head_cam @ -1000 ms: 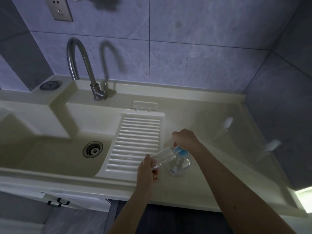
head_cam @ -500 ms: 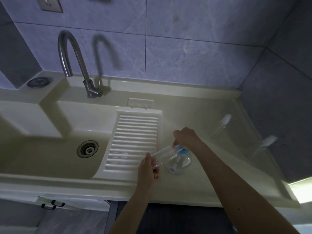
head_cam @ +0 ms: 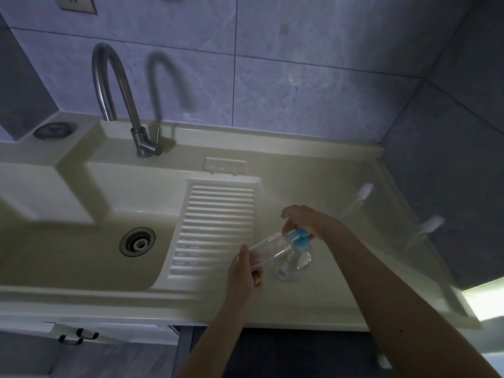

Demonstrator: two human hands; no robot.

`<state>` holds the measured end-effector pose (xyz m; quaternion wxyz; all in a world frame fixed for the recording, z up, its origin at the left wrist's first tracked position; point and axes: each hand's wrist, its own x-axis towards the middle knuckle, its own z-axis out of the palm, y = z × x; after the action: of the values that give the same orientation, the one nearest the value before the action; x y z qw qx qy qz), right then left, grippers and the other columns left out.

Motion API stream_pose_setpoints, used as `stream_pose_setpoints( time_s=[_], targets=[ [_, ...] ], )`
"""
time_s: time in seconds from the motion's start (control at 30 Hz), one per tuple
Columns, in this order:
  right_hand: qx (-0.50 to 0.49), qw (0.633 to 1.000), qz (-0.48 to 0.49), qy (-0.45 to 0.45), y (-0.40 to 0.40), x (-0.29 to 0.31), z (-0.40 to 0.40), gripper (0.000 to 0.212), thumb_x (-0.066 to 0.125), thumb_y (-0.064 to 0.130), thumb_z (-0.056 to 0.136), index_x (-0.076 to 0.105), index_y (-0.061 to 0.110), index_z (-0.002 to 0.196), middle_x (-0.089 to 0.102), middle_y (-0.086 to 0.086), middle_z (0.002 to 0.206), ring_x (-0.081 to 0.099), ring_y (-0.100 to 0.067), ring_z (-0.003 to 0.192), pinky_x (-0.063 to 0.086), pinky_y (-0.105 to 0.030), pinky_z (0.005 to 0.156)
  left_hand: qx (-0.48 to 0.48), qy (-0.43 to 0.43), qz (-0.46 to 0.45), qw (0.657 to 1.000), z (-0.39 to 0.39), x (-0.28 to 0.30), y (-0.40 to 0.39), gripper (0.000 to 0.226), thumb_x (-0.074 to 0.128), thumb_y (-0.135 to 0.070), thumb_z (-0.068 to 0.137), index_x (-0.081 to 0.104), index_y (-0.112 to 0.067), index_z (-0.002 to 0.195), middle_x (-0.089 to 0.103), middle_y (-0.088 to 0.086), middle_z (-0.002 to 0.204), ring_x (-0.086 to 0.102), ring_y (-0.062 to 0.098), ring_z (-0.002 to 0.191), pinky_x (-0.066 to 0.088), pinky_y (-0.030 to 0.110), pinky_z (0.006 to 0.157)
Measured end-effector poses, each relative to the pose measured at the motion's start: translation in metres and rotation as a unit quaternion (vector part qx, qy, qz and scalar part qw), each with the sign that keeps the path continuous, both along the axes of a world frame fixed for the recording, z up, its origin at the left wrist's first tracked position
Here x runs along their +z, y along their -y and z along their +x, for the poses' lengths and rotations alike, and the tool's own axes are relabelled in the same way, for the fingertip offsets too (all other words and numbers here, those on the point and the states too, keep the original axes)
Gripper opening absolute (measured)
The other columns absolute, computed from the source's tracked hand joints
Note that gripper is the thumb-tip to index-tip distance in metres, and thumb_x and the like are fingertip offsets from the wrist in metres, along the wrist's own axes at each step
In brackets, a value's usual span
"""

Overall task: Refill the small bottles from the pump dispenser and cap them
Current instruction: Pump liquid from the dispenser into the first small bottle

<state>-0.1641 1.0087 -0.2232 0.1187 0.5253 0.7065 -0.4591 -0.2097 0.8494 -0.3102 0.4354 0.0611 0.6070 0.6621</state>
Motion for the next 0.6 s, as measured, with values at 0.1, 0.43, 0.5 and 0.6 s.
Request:
stream_pose_setpoints(
  time_s=[0.1, 0.43, 0.5, 0.6],
  targets=[
    [-0.013, 1.000, 0.017, -0.017, 0.002, -0.004, 0.001, 0.026, 0.047, 0.029, 0.091, 0.062, 0.008, 0.095, 0.067, -0.007, 0.107, 0.056, -0.021, 0.087, 0.042, -0.033, 0.083, 0.004, 0.003, 0.006, 1.000, -0.001, -0.001, -0.001, 0.043, 0.028, -0.031, 0.103, 0.054, -0.002, 0.085, 0.042, -0.001, 0.045, 0.032, 0.007, 0.034, 0.024, 0.018, 0.036],
    [0.064, 0.982, 0.176, 0.018, 0.007, -0.012, 0.006, 0.034, 0.042, 0.012, 0.088, 0.073, 0.003, 0.097, 0.065, -0.013, 0.116, 0.060, -0.028, 0.102, 0.046, -0.025, 0.084, 0.014, 0.006, 0.007, 1.000, -0.002, -0.008, -0.001, 0.042, 0.029, -0.031, 0.103, 0.052, -0.004, 0.081, 0.043, -0.001, 0.045, 0.031, 0.007, 0.034, 0.025, 0.018, 0.036],
    [0.067, 0.983, 0.172, 0.020, 0.007, -0.013, 0.007, 0.033, 0.043, 0.012, 0.088, 0.073, 0.003, 0.101, 0.064, -0.015, 0.117, 0.060, -0.029, 0.099, 0.048, -0.028, 0.086, 0.013, 0.008, 0.007, 1.000, -0.001, -0.008, -0.001, 0.042, 0.028, -0.030, 0.103, 0.053, -0.004, 0.081, 0.043, -0.001, 0.045, 0.031, 0.007, 0.034, 0.025, 0.018, 0.036],
    [0.063, 0.988, 0.143, 0.011, 0.004, -0.011, 0.006, 0.030, 0.043, 0.013, 0.089, 0.070, 0.000, 0.094, 0.065, -0.014, 0.116, 0.060, -0.026, 0.093, 0.046, -0.026, 0.077, 0.010, 0.015, 0.008, 1.000, 0.001, -0.008, -0.002, 0.042, 0.028, -0.030, 0.103, 0.053, -0.003, 0.083, 0.043, -0.001, 0.044, 0.031, 0.007, 0.034, 0.025, 0.018, 0.036]
  ],
)
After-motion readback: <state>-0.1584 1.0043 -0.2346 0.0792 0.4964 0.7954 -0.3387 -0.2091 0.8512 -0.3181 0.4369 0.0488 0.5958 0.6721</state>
